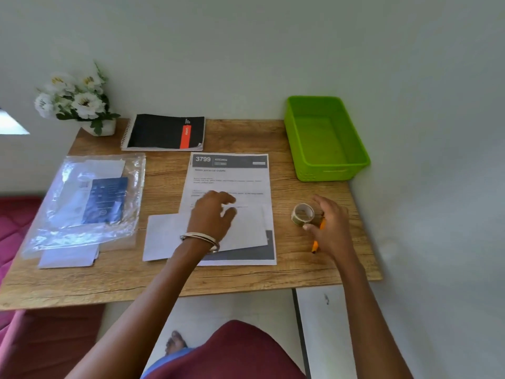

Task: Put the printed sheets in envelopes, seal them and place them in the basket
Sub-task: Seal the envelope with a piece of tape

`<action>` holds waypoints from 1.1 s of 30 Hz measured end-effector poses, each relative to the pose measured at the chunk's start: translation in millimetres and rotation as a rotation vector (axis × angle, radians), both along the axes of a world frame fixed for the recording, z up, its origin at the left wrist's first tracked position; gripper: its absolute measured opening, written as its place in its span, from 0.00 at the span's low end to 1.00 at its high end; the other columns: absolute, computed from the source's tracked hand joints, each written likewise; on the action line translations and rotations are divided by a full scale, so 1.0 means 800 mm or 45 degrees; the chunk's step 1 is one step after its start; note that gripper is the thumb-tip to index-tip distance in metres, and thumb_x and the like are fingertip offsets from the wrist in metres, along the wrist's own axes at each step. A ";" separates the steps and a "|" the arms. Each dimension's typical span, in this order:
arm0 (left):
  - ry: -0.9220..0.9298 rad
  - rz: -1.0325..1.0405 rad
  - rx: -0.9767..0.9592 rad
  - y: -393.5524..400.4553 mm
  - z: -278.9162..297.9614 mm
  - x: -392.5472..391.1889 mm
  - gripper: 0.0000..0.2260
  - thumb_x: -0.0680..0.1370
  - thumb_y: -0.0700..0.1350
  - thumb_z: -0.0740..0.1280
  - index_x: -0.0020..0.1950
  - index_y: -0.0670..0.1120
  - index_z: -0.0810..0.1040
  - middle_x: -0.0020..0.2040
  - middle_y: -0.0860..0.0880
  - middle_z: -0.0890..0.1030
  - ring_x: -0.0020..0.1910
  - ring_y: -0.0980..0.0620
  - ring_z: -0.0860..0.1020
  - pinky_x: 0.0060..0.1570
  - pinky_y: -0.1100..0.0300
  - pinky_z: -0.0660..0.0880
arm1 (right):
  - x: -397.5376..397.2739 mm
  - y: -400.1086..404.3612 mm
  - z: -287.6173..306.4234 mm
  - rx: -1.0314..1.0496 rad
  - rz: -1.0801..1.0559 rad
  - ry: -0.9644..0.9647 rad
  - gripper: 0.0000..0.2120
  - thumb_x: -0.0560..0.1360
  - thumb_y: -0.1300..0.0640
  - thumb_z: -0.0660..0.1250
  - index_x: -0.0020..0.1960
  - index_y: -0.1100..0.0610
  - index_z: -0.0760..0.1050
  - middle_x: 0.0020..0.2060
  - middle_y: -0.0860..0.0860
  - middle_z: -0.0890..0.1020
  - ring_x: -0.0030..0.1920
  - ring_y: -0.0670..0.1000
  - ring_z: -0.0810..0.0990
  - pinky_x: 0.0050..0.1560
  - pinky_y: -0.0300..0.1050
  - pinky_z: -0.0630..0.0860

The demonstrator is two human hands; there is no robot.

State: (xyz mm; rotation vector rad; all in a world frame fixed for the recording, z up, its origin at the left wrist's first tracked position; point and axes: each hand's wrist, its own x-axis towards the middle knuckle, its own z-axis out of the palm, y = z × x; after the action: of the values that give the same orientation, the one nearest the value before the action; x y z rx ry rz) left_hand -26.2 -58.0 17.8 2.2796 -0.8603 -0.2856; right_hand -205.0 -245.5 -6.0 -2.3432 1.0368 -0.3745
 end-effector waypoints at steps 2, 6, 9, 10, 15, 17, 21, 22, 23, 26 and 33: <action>0.075 -0.115 -0.019 -0.023 -0.004 -0.022 0.08 0.74 0.43 0.70 0.53 0.46 0.80 0.52 0.47 0.81 0.43 0.52 0.80 0.47 0.60 0.74 | -0.002 -0.011 -0.005 0.002 0.114 0.109 0.36 0.66 0.56 0.77 0.71 0.53 0.67 0.67 0.52 0.72 0.68 0.57 0.64 0.65 0.52 0.63; 0.187 -0.178 -0.006 -0.058 -0.021 -0.055 0.08 0.75 0.42 0.69 0.53 0.47 0.81 0.50 0.49 0.82 0.39 0.58 0.77 0.39 0.76 0.68 | 0.007 -0.013 -0.018 0.008 0.155 0.085 0.31 0.66 0.53 0.77 0.67 0.53 0.72 0.62 0.52 0.78 0.65 0.56 0.70 0.64 0.54 0.66; 0.257 -0.159 -0.042 -0.072 -0.025 -0.072 0.09 0.75 0.41 0.69 0.55 0.45 0.81 0.51 0.49 0.83 0.40 0.57 0.78 0.43 0.72 0.69 | 0.005 -0.013 -0.020 0.138 0.142 -0.145 0.28 0.66 0.56 0.77 0.64 0.55 0.75 0.59 0.51 0.80 0.61 0.53 0.75 0.60 0.50 0.71; 0.275 -0.144 -0.075 -0.074 -0.023 -0.077 0.09 0.75 0.41 0.69 0.55 0.45 0.81 0.51 0.49 0.83 0.42 0.56 0.79 0.44 0.70 0.71 | 0.002 -0.010 -0.017 0.249 0.131 -0.263 0.27 0.66 0.57 0.77 0.64 0.54 0.75 0.59 0.50 0.80 0.60 0.50 0.76 0.60 0.46 0.73; 0.330 -0.056 -0.342 -0.072 -0.002 -0.082 0.09 0.74 0.41 0.69 0.54 0.46 0.82 0.48 0.52 0.83 0.41 0.58 0.80 0.42 0.73 0.73 | -0.008 0.006 0.002 0.675 0.168 -0.616 0.27 0.66 0.53 0.77 0.64 0.50 0.76 0.55 0.50 0.81 0.53 0.44 0.80 0.50 0.36 0.76; 0.328 -0.055 -0.402 -0.069 0.007 -0.082 0.08 0.74 0.41 0.70 0.52 0.47 0.83 0.45 0.55 0.82 0.40 0.62 0.78 0.40 0.75 0.73 | -0.005 0.011 0.011 0.751 0.200 -0.670 0.26 0.65 0.50 0.78 0.62 0.48 0.77 0.56 0.52 0.80 0.54 0.49 0.80 0.52 0.44 0.78; 0.309 -0.033 -0.458 -0.058 0.018 -0.079 0.08 0.72 0.42 0.72 0.51 0.49 0.83 0.43 0.56 0.81 0.39 0.62 0.79 0.39 0.74 0.73 | 0.006 0.021 0.027 0.873 0.268 -0.740 0.24 0.64 0.50 0.78 0.59 0.46 0.78 0.57 0.56 0.80 0.54 0.51 0.80 0.52 0.49 0.80; 0.306 -0.033 -0.457 -0.054 0.019 -0.076 0.08 0.72 0.42 0.72 0.50 0.49 0.83 0.43 0.56 0.81 0.39 0.61 0.79 0.39 0.74 0.74 | 0.009 0.024 0.030 0.900 0.282 -0.754 0.25 0.62 0.47 0.79 0.58 0.47 0.79 0.56 0.57 0.80 0.54 0.52 0.80 0.52 0.50 0.80; 0.303 -0.032 -0.451 -0.051 0.020 -0.073 0.08 0.72 0.42 0.72 0.50 0.49 0.83 0.44 0.56 0.81 0.40 0.60 0.79 0.39 0.73 0.74 | 0.012 0.026 0.031 0.926 0.293 -0.761 0.26 0.61 0.45 0.79 0.57 0.48 0.79 0.55 0.57 0.80 0.54 0.52 0.80 0.53 0.52 0.80; 0.281 0.004 -0.464 -0.038 0.024 -0.067 0.07 0.72 0.43 0.72 0.50 0.49 0.83 0.45 0.54 0.82 0.39 0.60 0.79 0.39 0.74 0.74 | 0.021 0.034 0.033 0.962 0.312 -0.740 0.29 0.58 0.48 0.81 0.56 0.53 0.78 0.51 0.52 0.82 0.52 0.51 0.80 0.54 0.55 0.79; -0.054 -0.021 -0.586 -0.005 0.032 -0.051 0.06 0.71 0.46 0.73 0.47 0.48 0.83 0.44 0.51 0.82 0.40 0.57 0.79 0.36 0.65 0.76 | 0.047 0.064 0.046 1.009 0.322 -0.736 0.36 0.52 0.42 0.82 0.55 0.55 0.75 0.44 0.44 0.83 0.49 0.47 0.81 0.48 0.46 0.81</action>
State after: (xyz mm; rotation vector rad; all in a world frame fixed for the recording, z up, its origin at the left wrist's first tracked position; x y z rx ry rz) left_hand -67.3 -61.6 43.6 1.8559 -0.8641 -0.0380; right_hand -167.6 -194.3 31.0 -1.4880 0.4665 -0.4101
